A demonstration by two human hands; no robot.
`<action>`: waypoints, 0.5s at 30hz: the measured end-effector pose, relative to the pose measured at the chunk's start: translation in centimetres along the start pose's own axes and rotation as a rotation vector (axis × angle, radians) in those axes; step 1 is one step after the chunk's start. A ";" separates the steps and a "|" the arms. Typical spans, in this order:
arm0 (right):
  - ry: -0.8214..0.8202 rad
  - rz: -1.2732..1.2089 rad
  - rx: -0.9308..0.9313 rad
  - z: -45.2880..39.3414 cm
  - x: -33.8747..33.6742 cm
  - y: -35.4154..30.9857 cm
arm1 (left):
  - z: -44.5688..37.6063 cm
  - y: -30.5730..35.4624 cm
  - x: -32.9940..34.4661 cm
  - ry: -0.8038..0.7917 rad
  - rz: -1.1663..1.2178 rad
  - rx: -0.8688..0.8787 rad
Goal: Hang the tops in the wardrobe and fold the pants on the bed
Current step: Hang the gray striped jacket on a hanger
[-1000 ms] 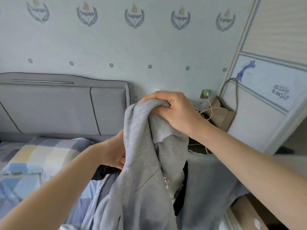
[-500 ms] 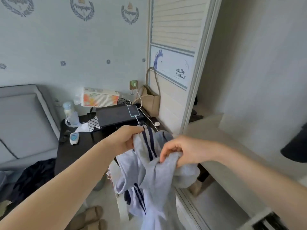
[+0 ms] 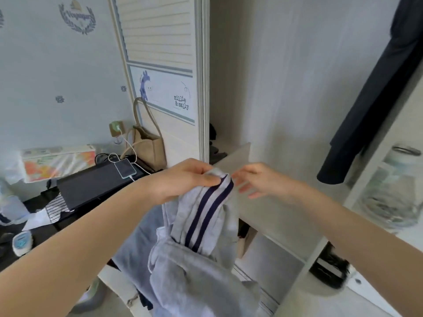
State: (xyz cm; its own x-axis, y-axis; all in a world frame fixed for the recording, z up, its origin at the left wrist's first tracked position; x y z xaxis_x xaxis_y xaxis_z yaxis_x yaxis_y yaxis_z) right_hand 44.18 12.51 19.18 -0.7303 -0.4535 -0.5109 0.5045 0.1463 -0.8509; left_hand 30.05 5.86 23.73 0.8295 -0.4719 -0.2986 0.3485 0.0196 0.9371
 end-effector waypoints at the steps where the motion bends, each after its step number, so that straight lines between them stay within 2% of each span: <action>1: -0.009 -0.155 0.077 -0.2 -0.1 0.0 | -0.4 1.0 0.3 -0.045 -0.067 0.026; 3: -0.097 -0.230 0.167 -0.8 0.5 0.1 | -1.0 2.5 1.1 -0.132 -0.175 0.063; 6: -0.257 0.036 0.109 -2.3 2.3 -0.4 | -1.9 3.9 0.8 -0.216 -0.319 0.109; 8: -0.346 0.090 0.017 -3.1 3.5 -1.2 | -2.6 4.3 -0.2 -0.245 -0.394 0.149; 10: -0.432 0.192 0.058 -3.4 4.4 -0.1 | -3.1 4.2 -1.5 -0.255 -0.422 0.165; 13: -0.396 0.524 0.048 -5.0 4.0 2.0 | -4.1 2.8 -4.6 -0.226 -0.398 0.123; 15: -0.342 0.626 0.018 -5.8 2.2 2.8 | -4.9 1.2 -6.8 -0.221 -0.390 0.078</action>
State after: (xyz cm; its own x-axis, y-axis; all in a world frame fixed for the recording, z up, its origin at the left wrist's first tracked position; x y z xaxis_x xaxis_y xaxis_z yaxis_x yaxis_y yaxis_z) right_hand 41.31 17.00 14.93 -0.1172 -0.5397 -0.8336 0.7917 0.4560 -0.4066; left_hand 27.00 13.40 25.99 0.5270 -0.6077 -0.5941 0.5751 -0.2596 0.7758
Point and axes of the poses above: each hand's wrist, its own z-axis away from the middle knuckle, its own x-axis out of the palm, y = z × x, the point moved 9 cm from there along -z, towards the middle knuckle, and after that the axes turned 5 degrees about -x, right-handed, at the moved point
